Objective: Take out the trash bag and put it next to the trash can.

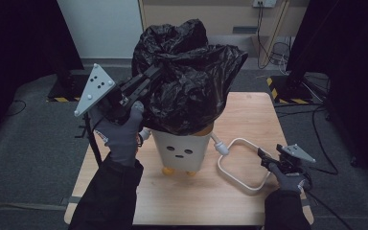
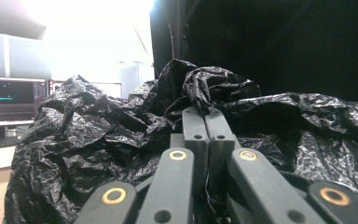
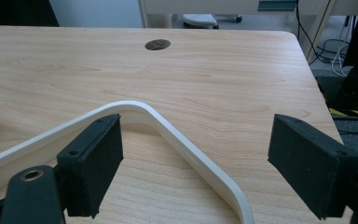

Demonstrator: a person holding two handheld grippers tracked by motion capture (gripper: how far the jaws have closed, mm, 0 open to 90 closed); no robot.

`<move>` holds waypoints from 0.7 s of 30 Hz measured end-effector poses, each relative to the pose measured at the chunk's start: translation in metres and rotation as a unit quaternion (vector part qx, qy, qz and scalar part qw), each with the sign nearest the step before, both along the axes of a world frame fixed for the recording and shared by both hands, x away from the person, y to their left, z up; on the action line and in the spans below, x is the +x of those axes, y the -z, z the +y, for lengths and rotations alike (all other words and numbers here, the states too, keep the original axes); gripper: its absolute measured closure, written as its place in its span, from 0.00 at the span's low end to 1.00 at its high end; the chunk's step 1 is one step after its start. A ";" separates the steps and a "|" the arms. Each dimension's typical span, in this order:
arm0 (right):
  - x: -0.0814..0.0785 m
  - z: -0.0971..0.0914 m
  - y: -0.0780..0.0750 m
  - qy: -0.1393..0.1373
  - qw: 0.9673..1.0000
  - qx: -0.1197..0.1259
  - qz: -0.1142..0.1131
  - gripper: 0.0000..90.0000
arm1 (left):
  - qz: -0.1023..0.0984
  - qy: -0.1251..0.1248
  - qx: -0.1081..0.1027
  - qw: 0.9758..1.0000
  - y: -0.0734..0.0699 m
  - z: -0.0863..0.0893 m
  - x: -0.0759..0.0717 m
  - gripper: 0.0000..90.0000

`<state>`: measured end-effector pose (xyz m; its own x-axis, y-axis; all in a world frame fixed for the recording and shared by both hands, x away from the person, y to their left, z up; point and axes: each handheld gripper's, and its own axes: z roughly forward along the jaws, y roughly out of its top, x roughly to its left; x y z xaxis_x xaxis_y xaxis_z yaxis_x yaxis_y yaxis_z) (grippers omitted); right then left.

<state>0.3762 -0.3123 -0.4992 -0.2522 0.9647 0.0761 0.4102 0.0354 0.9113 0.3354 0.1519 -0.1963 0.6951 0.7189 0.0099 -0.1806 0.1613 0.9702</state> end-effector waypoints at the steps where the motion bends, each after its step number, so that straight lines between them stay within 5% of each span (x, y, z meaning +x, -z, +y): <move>1: 0.000 0.000 0.000 0.000 1.000 0.000 0.000 0.20 | -0.001 0.000 -0.001 1.000 -0.001 0.000 0.000 0.99; 21: 0.001 0.000 0.002 -0.001 1.000 0.000 0.003 0.19 | -0.023 -0.014 -0.013 1.000 -0.020 0.014 -0.006 0.99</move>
<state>0.3774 -0.3126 -0.5009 -0.2541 0.9641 0.0769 0.4153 0.0369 0.9089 0.3294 0.1658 -0.1760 0.6739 0.7385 0.0228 -0.2307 0.1809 0.9561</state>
